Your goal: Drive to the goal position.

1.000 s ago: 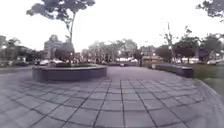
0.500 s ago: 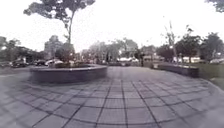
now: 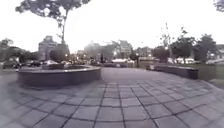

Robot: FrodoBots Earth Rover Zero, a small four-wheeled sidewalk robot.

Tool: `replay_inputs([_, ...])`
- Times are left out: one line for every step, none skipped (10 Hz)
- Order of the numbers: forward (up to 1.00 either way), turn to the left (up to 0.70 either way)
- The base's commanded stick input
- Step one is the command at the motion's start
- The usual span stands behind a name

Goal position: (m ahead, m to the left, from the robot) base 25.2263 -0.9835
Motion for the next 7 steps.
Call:
replay_inputs([0.7,0.0])
replay_inputs([0.7,0.0])
replay_inputs([0.7,0.0])
replay_inputs([0.7,0.0])
replay_inputs([0.7,0.0])
replay_inputs([0.7,0.0])
replay_inputs([0.7,0.0])
